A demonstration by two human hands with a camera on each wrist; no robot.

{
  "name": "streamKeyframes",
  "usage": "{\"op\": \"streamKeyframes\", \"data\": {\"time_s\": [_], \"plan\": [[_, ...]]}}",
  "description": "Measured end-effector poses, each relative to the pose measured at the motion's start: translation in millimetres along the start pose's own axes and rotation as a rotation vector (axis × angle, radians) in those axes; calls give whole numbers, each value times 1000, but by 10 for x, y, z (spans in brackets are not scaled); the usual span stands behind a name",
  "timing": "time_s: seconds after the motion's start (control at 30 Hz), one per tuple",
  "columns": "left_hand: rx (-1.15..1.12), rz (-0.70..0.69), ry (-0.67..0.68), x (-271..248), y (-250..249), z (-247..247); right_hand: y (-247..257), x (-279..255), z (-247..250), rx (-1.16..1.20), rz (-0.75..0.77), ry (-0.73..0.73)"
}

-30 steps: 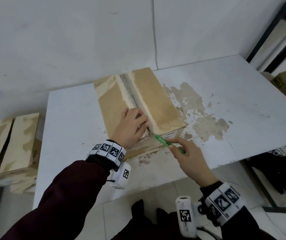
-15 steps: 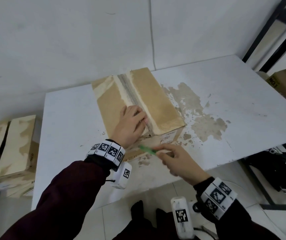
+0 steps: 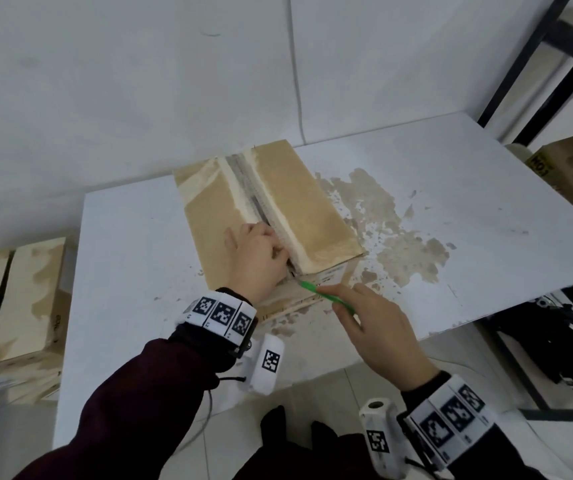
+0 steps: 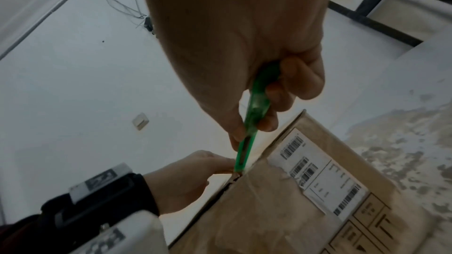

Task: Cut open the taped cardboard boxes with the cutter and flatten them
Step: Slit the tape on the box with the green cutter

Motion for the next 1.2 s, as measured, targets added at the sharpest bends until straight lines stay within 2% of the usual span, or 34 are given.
{"op": "streamKeyframes", "data": {"time_s": [0.1, 0.3, 0.77, 1.0, 1.2], "plan": [[-191, 128, 0, -1, 129, -55, -26, 26, -57, -21, 5, 7], [-379, 193, -45, -36, 186, -74, -32, 38, -94, -72, -13, -13], [-410, 140, -120, -94, 142, -36, -98, 70, -131, 0, -48, -24], [-422, 146, -131, -100, 133, -29, -53, 12, -11, 29, 51, -36], [-443, 147, -136, -111, 121, -31, -41, 112, -148, 25, 25, -9]]}}
Point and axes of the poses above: each hand's wrist, its own x-axis towards the middle knuckle, its own z-axis out of the back of the hand, y = z × x, the point moved 9 cm from there along x, towards the middle knuckle, and after that the axes turned 3 degrees about x, right-handed, at the moved point
